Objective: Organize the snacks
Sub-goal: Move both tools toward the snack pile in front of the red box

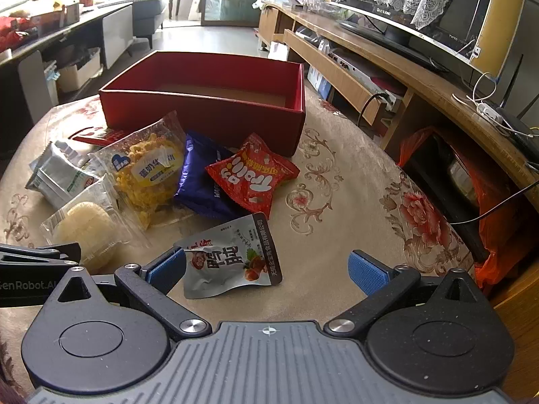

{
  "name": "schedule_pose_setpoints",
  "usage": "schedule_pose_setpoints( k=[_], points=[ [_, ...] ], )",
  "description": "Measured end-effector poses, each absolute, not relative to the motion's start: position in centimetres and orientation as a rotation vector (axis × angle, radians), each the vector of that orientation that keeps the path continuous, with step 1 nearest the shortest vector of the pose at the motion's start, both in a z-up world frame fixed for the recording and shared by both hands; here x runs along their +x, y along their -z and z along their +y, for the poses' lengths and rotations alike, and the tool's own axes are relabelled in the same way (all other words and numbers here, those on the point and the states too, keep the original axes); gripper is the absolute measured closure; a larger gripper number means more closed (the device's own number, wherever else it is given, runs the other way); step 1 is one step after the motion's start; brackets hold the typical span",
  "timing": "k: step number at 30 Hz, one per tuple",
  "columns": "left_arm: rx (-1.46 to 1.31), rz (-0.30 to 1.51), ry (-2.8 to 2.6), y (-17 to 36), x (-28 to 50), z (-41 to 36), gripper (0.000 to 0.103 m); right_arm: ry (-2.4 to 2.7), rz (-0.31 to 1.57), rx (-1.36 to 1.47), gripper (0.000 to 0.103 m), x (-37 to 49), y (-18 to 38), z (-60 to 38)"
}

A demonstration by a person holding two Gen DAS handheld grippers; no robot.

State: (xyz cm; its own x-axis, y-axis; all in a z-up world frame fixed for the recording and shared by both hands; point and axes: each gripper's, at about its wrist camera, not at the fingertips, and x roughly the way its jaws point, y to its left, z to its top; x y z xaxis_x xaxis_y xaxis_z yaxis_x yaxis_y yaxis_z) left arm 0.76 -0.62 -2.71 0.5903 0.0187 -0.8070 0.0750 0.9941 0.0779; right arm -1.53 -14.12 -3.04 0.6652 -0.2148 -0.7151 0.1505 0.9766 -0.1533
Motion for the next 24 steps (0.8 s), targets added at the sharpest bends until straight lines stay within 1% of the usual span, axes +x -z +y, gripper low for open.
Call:
schedule_pose_setpoints(
  k=[24],
  points=[
    [0.121, 0.960, 0.050, 3.10, 1.55, -0.70, 0.003, 0.187, 0.871, -0.062, 0.000, -0.74, 3.64, -14.33]
  ],
)
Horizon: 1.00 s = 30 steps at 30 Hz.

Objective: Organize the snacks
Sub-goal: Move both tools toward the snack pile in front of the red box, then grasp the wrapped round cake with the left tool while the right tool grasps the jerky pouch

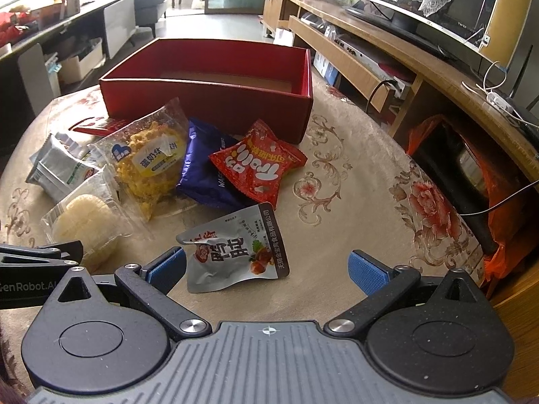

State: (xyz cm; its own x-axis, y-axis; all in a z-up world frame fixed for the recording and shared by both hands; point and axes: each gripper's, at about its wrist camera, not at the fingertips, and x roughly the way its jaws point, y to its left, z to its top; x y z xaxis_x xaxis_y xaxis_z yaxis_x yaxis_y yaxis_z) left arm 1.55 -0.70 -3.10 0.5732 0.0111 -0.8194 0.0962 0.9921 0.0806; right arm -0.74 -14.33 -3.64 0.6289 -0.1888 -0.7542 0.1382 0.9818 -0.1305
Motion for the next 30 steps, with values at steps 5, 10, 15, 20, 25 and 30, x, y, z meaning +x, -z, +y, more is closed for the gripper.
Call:
schedule_pose_setpoints(
  k=[5, 10, 15, 20, 25, 30],
  points=[
    [0.146, 0.961, 0.065, 3.2, 2.1, -1.1, 0.003, 0.178, 0.890, -0.044, 0.000, -0.5, 3.8, -14.6],
    [0.171, 0.966, 0.086, 3.4, 2.4, -1.3, 0.003, 0.172, 0.899, -0.037, 0.000, -0.2, 3.8, -15.0],
    [0.207, 0.968, 0.099, 3.7, 2.9, -1.8, 0.003, 0.179, 0.917, -0.013, 0.000, 0.0, 4.0, -15.8],
    [0.252, 0.969, 0.131, 4.0, 3.6, -2.6, 0.003, 0.176, 0.921, 0.004, 0.000, 0.4, 3.8, -16.4],
    [0.310, 0.972, 0.171, 4.6, 4.5, -3.8, 0.002, 0.177, 0.938, 0.031, 0.000, 1.1, 3.7, -17.5],
    [0.352, 1.021, 0.184, 6.0, 5.7, -4.6, 0.002, 0.183, 0.962, 0.095, 0.000, 1.3, 3.9, -18.6]
  ],
)
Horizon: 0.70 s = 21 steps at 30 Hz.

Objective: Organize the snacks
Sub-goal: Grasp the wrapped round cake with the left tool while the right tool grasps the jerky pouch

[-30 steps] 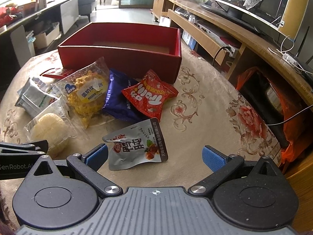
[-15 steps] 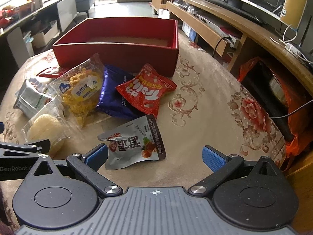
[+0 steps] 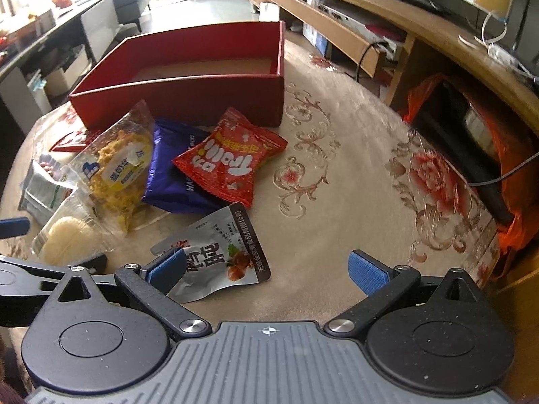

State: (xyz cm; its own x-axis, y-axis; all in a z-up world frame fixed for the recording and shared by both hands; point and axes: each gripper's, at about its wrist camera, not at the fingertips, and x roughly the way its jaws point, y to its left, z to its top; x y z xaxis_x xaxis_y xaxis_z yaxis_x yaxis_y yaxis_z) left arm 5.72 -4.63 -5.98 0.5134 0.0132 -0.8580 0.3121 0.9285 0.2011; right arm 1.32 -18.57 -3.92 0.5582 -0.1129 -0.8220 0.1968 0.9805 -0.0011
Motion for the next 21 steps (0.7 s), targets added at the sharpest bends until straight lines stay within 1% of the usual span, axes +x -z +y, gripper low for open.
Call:
schedule_pose_setpoints(
  k=[1, 3, 5, 7, 10, 15, 17, 19, 21],
  points=[
    [0.354, 1.044, 0.187, 6.4, 5.8, -4.6, 0.006, 0.182, 0.965, 0.102, 0.000, 1.4, 4.0, -18.7],
    [0.338, 1.072, 0.197, 6.8, 5.7, -4.4, 0.008, 0.181, 0.968, 0.109, 0.000, 1.4, 4.0, -18.8],
    [0.303, 1.082, 0.207, 6.7, 5.5, -4.0, 0.013, 0.183, 0.970, 0.115, 0.000, 1.5, 4.0, -18.9],
    [0.258, 1.104, 0.220, 6.5, 5.2, -3.4, 0.023, 0.180, 0.975, 0.134, 0.000, 1.4, 4.0, -19.1],
    [0.182, 1.155, 0.248, 6.6, 4.5, -2.4, 0.030, 0.177, 0.991, 0.178, 0.000, 1.4, 4.2, -19.6],
    [0.167, 1.160, 0.281, 6.2, 3.1, -1.9, 0.030, 0.185, 1.031, 0.256, 0.000, 1.3, 4.8, -20.5],
    [0.145, 1.160, 0.288, 5.7, 3.0, -1.6, 0.028, 0.156, 1.052, 0.336, 0.000, 1.0, 5.1, -20.9],
    [0.115, 1.160, 0.285, 5.5, 3.2, -1.1, 0.023, 0.121, 1.084, 0.457, 0.000, 1.0, 5.7, -21.4],
    [0.091, 1.169, 0.274, 5.5, 3.5, -0.6, 0.021, 0.112, 1.123, 0.546, 0.000, 1.4, 6.5, -21.5]
  ],
)
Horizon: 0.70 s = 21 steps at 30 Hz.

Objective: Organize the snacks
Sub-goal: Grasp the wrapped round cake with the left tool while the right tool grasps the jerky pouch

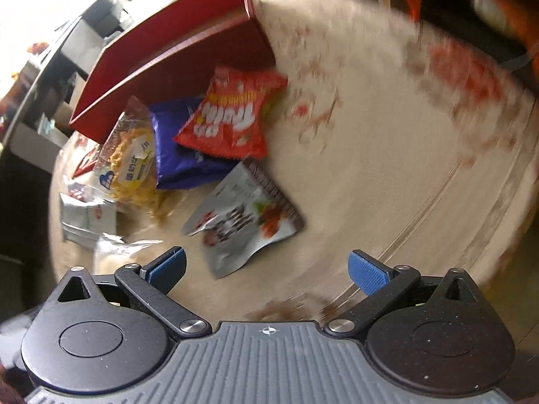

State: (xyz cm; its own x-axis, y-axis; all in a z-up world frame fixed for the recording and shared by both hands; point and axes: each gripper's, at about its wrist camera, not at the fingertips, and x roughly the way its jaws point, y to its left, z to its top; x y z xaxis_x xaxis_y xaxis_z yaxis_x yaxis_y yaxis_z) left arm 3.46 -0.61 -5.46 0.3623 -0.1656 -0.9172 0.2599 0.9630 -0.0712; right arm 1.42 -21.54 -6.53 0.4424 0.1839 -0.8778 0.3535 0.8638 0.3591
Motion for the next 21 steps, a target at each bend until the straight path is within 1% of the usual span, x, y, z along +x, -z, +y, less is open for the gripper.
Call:
schedule_pose_setpoints(
  k=[9, 14, 16, 17, 19, 21],
  points=[
    [0.038, 1.173, 0.273, 5.3, 3.9, -0.1, 0.020, 0.139, 1.127, 0.679, 0.000, 4.8, 8.0, -19.5],
    [0.028, 1.180, 0.269, 5.5, 4.0, 0.2, 0.020, 0.195, 1.114, 0.586, 0.000, 5.6, 7.7, -17.8],
    [0.035, 1.176, 0.266, 5.4, 3.8, 0.1, 0.019, 0.161, 1.129, 0.446, 0.000, 5.9, 7.8, -16.4],
    [0.044, 1.170, 0.265, 5.3, 3.7, 0.0, 0.019, 0.140, 1.142, 0.369, 0.002, 6.0, 7.8, -15.7],
    [0.052, 1.161, 0.265, 5.2, 3.6, 0.0, 0.019, 0.105, 1.159, 0.235, 0.012, 5.8, 7.6, -15.0],
    [0.047, 1.160, 0.266, 5.1, 3.6, 0.2, 0.019, 0.084, 1.171, 0.155, 0.029, 5.5, 7.2, -15.3]
  ],
)
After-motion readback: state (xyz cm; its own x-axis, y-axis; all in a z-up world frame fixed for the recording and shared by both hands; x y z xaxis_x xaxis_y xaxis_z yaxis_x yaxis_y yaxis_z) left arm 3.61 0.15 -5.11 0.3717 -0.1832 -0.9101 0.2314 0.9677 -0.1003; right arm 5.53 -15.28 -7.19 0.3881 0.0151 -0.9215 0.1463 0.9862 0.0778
